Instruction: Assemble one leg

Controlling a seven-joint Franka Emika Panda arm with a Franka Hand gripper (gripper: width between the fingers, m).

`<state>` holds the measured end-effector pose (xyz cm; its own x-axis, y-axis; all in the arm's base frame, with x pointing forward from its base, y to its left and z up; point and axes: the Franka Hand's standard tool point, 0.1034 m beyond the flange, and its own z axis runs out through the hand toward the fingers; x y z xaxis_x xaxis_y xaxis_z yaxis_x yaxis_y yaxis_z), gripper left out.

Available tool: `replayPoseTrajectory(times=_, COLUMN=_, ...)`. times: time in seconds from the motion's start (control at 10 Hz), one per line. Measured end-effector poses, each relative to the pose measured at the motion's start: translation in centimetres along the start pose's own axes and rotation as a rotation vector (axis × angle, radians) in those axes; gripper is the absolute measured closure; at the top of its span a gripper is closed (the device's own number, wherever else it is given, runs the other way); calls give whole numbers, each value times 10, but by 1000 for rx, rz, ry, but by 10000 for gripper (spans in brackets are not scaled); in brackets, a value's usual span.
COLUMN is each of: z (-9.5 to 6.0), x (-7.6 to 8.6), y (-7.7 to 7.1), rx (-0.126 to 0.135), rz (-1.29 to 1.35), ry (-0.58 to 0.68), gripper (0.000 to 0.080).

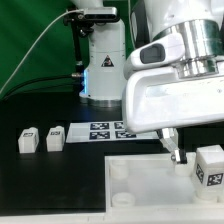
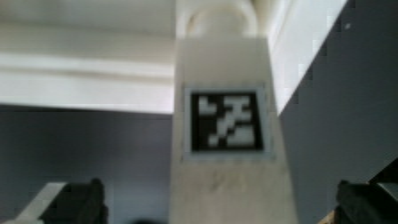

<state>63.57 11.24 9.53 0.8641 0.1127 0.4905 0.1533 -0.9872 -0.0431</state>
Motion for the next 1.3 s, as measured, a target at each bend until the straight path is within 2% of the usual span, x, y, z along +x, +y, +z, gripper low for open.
replayPoseTrajectory(times=0.1, z=1, x=2, y=3, rx=0, rz=3, ry=-21, gripper=150)
replayPoseTrajectory(times=0.2, z=5, x=-7, y=0, rx=18, rz=11, ry=-146, gripper=150)
replayPoseTrajectory(times=0.4, z=3, x=-12, y=0, rx=48, rz=26, ry=-383, gripper=150)
replayPoseTrajectory(times=0.6, z=1, x=-6, y=-2, rx=68, rz=48, ry=-544, gripper=150)
replayPoseTrajectory(times=0.7, z=-3, x=-9, y=-4, rx=82, rz=45, ry=-657, gripper=150)
replayPoseTrajectory(times=0.8, z=-3, x=1, y=-3, rx=89, rz=45, ry=-692, gripper=150)
replayPoseTrajectory(times=0.9, z=-1, x=13, y=-2, rx=87, rz=43, ry=-650, gripper=150)
replayPoseTrajectory(times=1.2, z=9, x=8, y=-1, rx=83, rz=43, ry=-632, gripper=150)
replayPoseTrajectory(times=1.3, z=12, x=2, y=0, rx=80, rz=45, ry=-618, gripper=150)
